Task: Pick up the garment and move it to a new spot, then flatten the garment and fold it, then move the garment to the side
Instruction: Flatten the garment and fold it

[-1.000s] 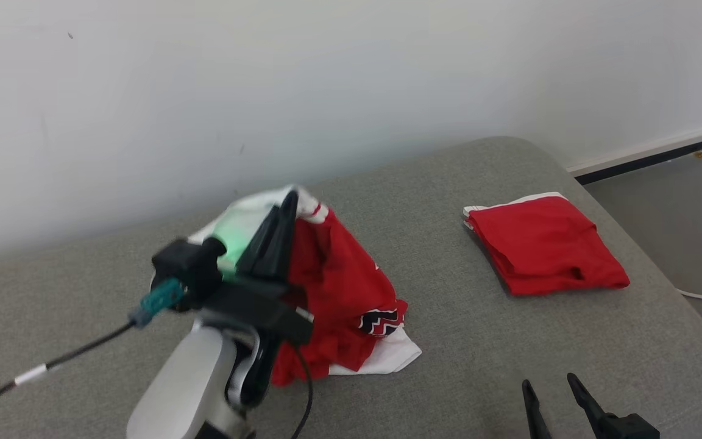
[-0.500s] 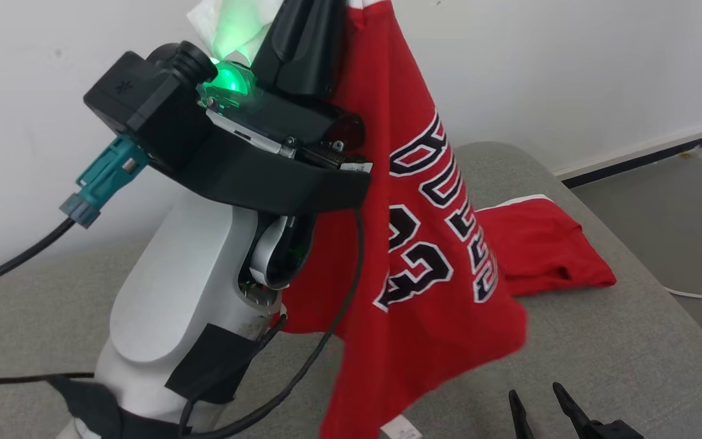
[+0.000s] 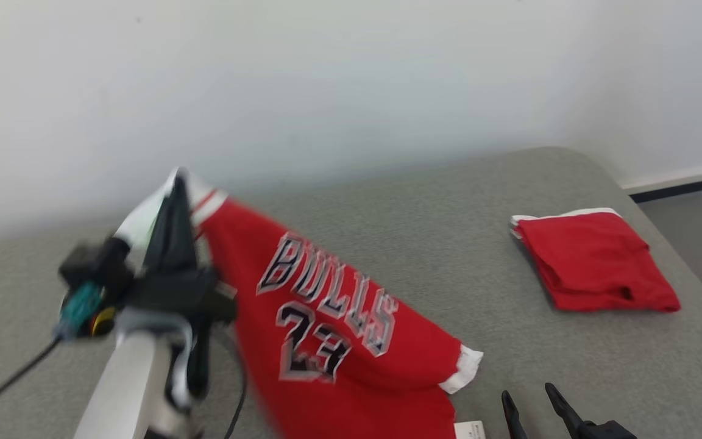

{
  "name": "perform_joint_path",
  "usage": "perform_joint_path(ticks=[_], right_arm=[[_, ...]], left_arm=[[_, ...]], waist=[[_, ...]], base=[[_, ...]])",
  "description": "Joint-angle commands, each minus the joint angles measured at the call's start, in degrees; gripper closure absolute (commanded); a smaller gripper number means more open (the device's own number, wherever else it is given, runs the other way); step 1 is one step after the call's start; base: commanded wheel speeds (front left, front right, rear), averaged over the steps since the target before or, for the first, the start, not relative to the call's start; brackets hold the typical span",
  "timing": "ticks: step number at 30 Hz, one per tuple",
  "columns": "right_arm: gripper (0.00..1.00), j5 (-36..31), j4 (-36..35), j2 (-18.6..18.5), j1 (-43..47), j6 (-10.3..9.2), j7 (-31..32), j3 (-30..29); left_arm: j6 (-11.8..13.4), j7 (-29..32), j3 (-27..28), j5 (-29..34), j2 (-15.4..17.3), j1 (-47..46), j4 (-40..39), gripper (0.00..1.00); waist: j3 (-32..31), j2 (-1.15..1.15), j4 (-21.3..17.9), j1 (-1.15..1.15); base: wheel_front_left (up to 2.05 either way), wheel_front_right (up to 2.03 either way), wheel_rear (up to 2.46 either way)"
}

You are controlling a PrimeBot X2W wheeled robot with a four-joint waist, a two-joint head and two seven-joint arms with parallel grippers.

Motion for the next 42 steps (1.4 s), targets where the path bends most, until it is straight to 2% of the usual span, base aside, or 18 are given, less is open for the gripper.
perform_joint_path(ticks=[1, 8, 9, 10, 14, 16, 17, 19, 23, 26, 31, 35, 37, 42], right_arm=[[0.0, 0.02, -0.08, 0.14, -0.4, -0.13, -0.17, 0.04], [0.0, -0.12, -0.33, 0.22, 0.26, -0.13, 0.24, 0.11], [0.0, -0.08, -0.31, 0.22, 0.31, -0.13, 0.31, 0.25], [0.0, -0.02, -0.33, 0.25, 0.3, -0.13, 0.38, 0.35], [0.0, 0.02, -0.38, 0.29, 0.27, -0.13, 0.54, 0.63], [0.0, 0.08, -0.32, 0.32, 0.27, -0.13, 0.61, 0.8], [0.0, 0.17, -0.17, 0.32, 0.14, -0.13, 0.59, 1.12], [0.0, 0.21, -0.14, 0.28, 0.1, -0.13, 0.56, 1.25], [0.0, 0.15, -0.09, 0.06, 0.11, -0.13, 0.58, 1.32], [0.0, 0.15, -0.16, 0.01, -0.54, -0.13, 0.63, 1.89], [0.0, 0.13, -0.19, -0.25, -1.36, -0.13, 0.77, 2.54], [0.0, 0.24, -0.22, -0.44, -2.02, -0.13, 0.69, 2.82], [0.0, 0.16, -0.14, -0.39, -2.18, -0.13, 0.72, 3.42], [0.0, 0.48, 0.28, -0.33, -2.65, -0.13, 0.2, 3.53]], left_arm=[[0.01, -0.09, 0.62, 0.88, 0.35, 1.21, 0.15, 1.0], [0.77, -0.09, 7.66, 1.72, 0.99, 15.6, 8.78, 1.0], [0.37, -0.1, 7.73, 1.97, 1.28, 16.33, 9.93, 0.65], [0.35, -0.08, 7.93, 1.75, 1.62, 16.94, 11.5, 0.0], [0.96, 0.98, 7.87, 2.24, 3.07, 17.77, 16.19, 0.0], [2.71, 0.9, 7.89, 3.35, 3.96, 16.76, 16.55, 0.0], [4.54, 1.31, 7.6, 4.6, 5.15, 15.89, 16.62, 0.0], [5.54, 1.83, 6.67, 6.05, 5.78, 14.63, 15.79, 0.0], [3.31, 5.45, 2.63, 7.81, 4.7, 11.59, 13.18, 0.0], [1.96, 9.41, -0.73, 8.35, 2.67, 8.67, 11.64, 0.0], [-1.97, 17.64, -6.67, 8.79, 0.27, 4.73, 14.87, 0.0], [-3.2, 22.82, -6.9, 5.0, -1.38, 1.36, 20.19, 0.0], [-3.03, 24.87, -6.71, 3.67, -1.68, -0.21, 23.09, 0.0], [-2.7, 26.43, -6.96, 3.26, -1.8, -4.2, 27.56, 0.0]], waist=[[0.68, 0.0, 2.38, 0.0], [0.71, 0.0, 5.46, 0.0], [0.66, 0.0, 5.69, 0.0], [0.62, 0.0, 5.87, 0.0], [0.47, 0.0, 6.25, 0.0], [0.35, 0.0, 6.25, 0.0], [0.23, 0.0, 5.89, 0.0], [0.16, 0.0, 5.3, 0.0], [0.13, 0.0, 3.81, 0.0], [0.33, 0.0, 1.95, 0.0], [1.23, 0.0, -2.29, 0.0], [2.53, 0.0, -6.27, 0.0], [3.28, 0.0, -8.58, 0.0], [4.99, 0.0, -12.36, 0.0]], base=[[0.0, 0.0, 0.0], [0.0, 0.0, 0.0], [0.0, 0.0, 0.0], [0.0, 0.0, 0.0], [0.0, 0.0, 0.0], [0.0, 0.0, 0.0], [0.0, 0.0, 0.0], [0.0, 0.0, 0.0], [0.0, 0.0, 0.0], [0.0, 0.0, 0.0], [0.0, 0.0, 0.0], [0.0, 0.0, 0.0], [0.0, 0.0, 0.0], [0.0, 0.0, 0.0]])
